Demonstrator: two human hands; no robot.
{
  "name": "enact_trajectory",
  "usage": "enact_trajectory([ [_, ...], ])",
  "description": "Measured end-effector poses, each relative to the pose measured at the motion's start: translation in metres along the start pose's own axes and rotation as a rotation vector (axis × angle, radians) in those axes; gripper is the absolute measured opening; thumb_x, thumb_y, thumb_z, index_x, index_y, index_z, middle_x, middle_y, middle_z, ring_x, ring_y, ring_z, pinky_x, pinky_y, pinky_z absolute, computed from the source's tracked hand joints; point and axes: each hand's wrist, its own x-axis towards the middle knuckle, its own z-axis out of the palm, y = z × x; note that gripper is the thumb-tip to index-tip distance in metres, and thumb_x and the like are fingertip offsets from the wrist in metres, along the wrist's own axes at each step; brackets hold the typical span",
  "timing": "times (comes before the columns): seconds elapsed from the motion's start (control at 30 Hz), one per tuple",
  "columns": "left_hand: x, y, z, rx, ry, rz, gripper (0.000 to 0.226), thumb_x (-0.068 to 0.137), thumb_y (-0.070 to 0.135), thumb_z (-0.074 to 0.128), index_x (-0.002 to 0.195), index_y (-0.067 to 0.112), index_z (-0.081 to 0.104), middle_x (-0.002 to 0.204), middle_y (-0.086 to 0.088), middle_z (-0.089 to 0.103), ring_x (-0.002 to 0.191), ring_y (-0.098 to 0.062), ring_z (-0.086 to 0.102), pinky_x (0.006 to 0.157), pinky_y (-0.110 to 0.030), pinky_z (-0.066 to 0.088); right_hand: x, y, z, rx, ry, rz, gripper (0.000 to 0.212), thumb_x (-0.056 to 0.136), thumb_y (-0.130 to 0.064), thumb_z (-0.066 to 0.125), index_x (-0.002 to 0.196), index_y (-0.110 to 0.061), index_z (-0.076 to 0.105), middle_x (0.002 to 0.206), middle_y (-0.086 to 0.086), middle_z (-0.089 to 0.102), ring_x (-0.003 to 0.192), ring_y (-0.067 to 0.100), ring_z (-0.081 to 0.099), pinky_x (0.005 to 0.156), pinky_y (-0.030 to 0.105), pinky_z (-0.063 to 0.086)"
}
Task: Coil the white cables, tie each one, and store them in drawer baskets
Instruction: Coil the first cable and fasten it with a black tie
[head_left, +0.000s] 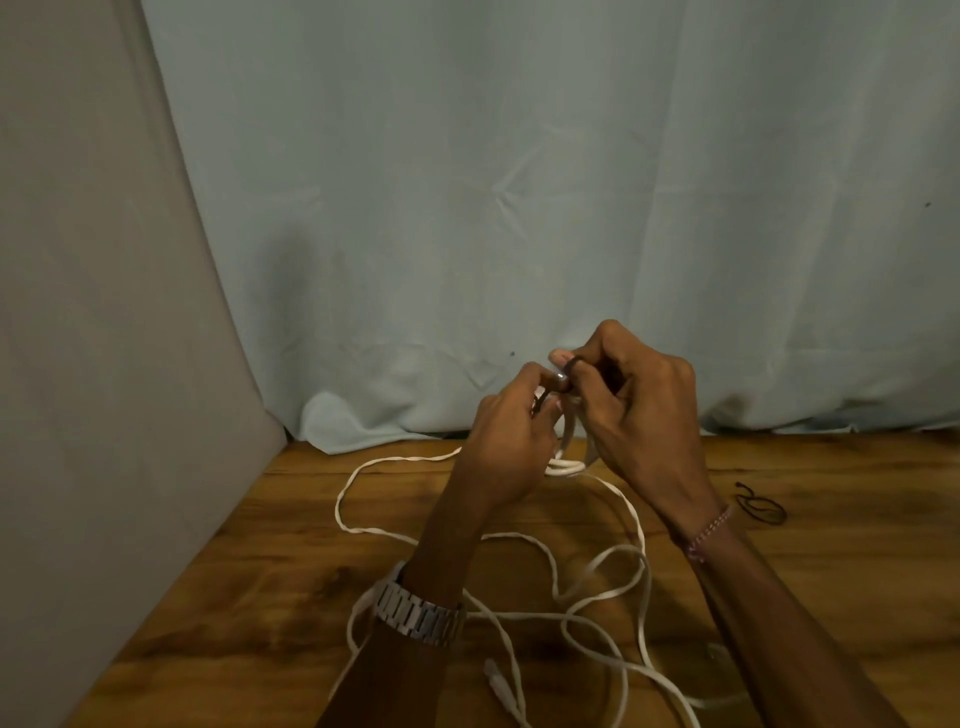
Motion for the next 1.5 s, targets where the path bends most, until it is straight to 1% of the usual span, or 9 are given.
enact_trajectory([
  [0.27,0.007,-0.01,-0.01,-0.2,0.117,-0.142,0.009,0.101,0.013,0.057,0.109,0.016,0.062,0.102,-0.006,0.068,0.084,-0.02,0.064,0.066,-0.027,0.053,0.01,0.003,-0.032,-0.038,-0.267,-0.074,0.01,0.088,-0.021,0.077,0.092,-0.028,0.081,0.082,-0.012,0.076,0.077,0.006,0.067,0.065,0.022,0.054],
  [0.43,0.007,-0.013,-0.011,-0.403,0.123,-0.205,0.017,0.105,0.03,0.049,0.106,0.019,0.062,0.076,-0.003,0.062,0.074,-0.023,0.063,0.072,-0.038,0.053,0.008,0.007,-0.027,-0.178,-0.424,-0.197,0.017,0.086,-0.017,0.078,0.096,-0.03,0.082,0.087,-0.009,0.077,0.079,0.015,0.06,0.064,0.038,0.051],
  [0.53,0.007,-0.014,-0.013,-0.415,0.151,-0.218,0.022,0.105,0.031,0.049,0.111,0.014,0.063,0.066,0.003,0.056,0.069,-0.016,0.059,0.077,-0.039,0.054,0.007,0.01,-0.023,-0.251,-0.479,-0.211,0.018,0.088,-0.023,0.077,0.101,-0.034,0.08,0.088,-0.003,0.076,0.08,0.017,0.055,0.065,0.043,0.051],
  [0.77,0.005,-0.008,-0.01,-0.457,0.188,-0.174,0.017,0.099,0.023,0.061,0.105,0.008,0.067,0.062,0.012,0.063,0.059,-0.003,0.062,0.057,-0.018,0.048,0.006,0.003,-0.029,-0.376,-0.562,-0.235,0.019,0.094,-0.03,0.066,0.108,-0.039,0.076,0.092,-0.002,0.074,0.081,0.016,0.052,0.064,0.04,0.049],
  [1.0,0.005,-0.011,-0.006,-0.445,0.151,-0.151,0.006,0.094,0.015,0.069,0.1,0.015,0.068,0.085,-0.005,0.072,0.072,-0.016,0.067,0.061,-0.029,0.056,0.004,-0.007,-0.034,-0.575,-0.546,-0.254,0.026,0.098,-0.04,0.055,0.12,-0.044,0.069,0.098,-0.005,0.071,0.087,0.016,0.049,0.071,0.033,0.045],
  [1.13,0.006,-0.011,-0.007,-0.42,0.191,-0.11,0.008,0.095,0.015,0.068,0.101,0.011,0.069,0.082,-0.001,0.072,0.07,-0.01,0.068,0.059,-0.021,0.051,0.002,-0.013,-0.039,-0.57,-0.69,-0.225,0.036,0.1,-0.025,0.058,0.132,-0.044,0.06,0.118,-0.007,0.069,0.095,0.016,0.052,0.074,0.034,0.049],
  [1.23,0.005,-0.009,-0.01,-0.411,0.197,-0.082,0.01,0.095,0.017,0.068,0.103,0.01,0.07,0.071,0.008,0.067,0.058,-0.002,0.062,0.055,-0.018,0.047,0.005,-0.018,-0.044,-0.437,-0.569,-0.215,0.029,0.095,-0.024,0.067,0.121,-0.035,0.072,0.108,-0.008,0.076,0.09,0.017,0.059,0.072,0.038,0.051],
  [1.37,0.003,-0.007,-0.012,-0.405,0.164,-0.07,0.014,0.095,0.02,0.068,0.106,0.012,0.07,0.066,0.012,0.063,0.056,-0.002,0.06,0.054,-0.017,0.046,0.011,-0.016,-0.038,-0.277,-0.337,0.019,0.028,0.081,-0.033,0.082,0.108,-0.028,0.077,0.097,-0.016,0.069,0.077,-0.005,0.054,0.068,0.012,0.039],
  [1.5,0.002,-0.003,-0.012,-0.44,0.129,-0.071,0.011,0.095,0.019,0.069,0.104,0.013,0.07,0.074,0.006,0.069,0.059,-0.003,0.062,0.056,-0.019,0.048,0.012,-0.005,-0.031,-0.123,-0.381,0.193,0.05,0.069,-0.036,0.09,0.115,-0.029,0.073,0.112,-0.009,0.074,0.102,0.005,0.067,0.089,0.025,0.056],
])
